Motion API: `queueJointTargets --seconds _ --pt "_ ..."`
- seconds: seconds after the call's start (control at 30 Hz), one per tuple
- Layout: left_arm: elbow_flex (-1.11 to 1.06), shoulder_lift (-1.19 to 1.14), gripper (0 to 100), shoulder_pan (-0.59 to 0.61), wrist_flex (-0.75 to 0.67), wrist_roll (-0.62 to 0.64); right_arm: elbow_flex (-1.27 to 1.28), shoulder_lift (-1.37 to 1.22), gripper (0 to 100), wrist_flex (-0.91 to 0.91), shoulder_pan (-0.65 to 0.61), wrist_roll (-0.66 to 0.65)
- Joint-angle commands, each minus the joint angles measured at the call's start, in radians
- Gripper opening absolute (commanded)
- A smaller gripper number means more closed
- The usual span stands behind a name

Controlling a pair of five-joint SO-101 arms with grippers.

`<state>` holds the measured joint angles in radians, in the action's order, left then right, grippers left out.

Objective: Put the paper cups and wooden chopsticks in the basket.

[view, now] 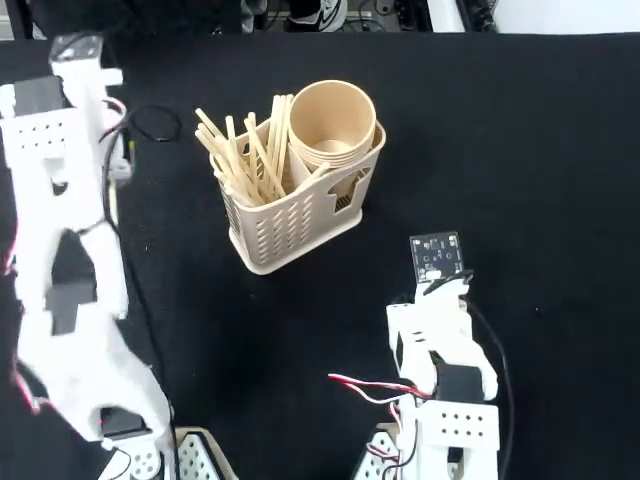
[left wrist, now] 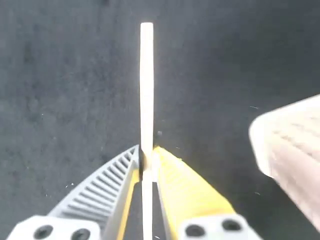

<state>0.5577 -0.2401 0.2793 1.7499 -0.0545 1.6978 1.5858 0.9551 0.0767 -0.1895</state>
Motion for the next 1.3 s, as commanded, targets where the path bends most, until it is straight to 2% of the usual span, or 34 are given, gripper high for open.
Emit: queueJointTargets --seconds 0.0,0.17,0.33,0.47,0.57,0.63,0.83,1.13,1.2,1.27 --pt "-0.196 0.494 3 -0.127 -0.080 0.012 -0.002 0.010 1.2 0.003 -0.009 -0.005" --pt "-0.515 0.948 3 -0.248 -0.381 0.018 -0.002 0.010 1.2 0.003 -0.009 -0.005" --pt "-0.854 1.312 3 -0.352 -0.819 0.020 -0.002 0.010 1.2 0.003 -0.009 -0.005" --pt "-1.084 1.507 3 -0.429 -1.178 0.020 -0.002 0.010 1.2 0.003 -0.009 -0.005" --pt "-1.208 1.553 3 -0.533 -1.327 0.035 -0.002 0.010 1.2 0.003 -0.009 -0.005" --pt "-1.248 1.550 3 -0.576 -1.359 0.068 -0.002 0.010 1.2 0.003 -0.009 -0.005" --pt "-1.340 1.510 3 -0.578 -1.361 0.110 -0.002 0.010 1.2 0.003 -0.009 -0.005" --pt "-1.518 1.468 3 -0.584 -1.355 0.112 -0.002 0.010 1.2 0.003 -0.009 -0.005" --pt "-1.521 1.468 7 -0.587 -1.332 0.114 -0.002 0.010 1.2 0.003 -0.009 -0.005" --pt "-1.483 1.459 16 -0.601 -1.266 0.172 -0.002 0.010 1.2 0.003 -0.009 -0.005"
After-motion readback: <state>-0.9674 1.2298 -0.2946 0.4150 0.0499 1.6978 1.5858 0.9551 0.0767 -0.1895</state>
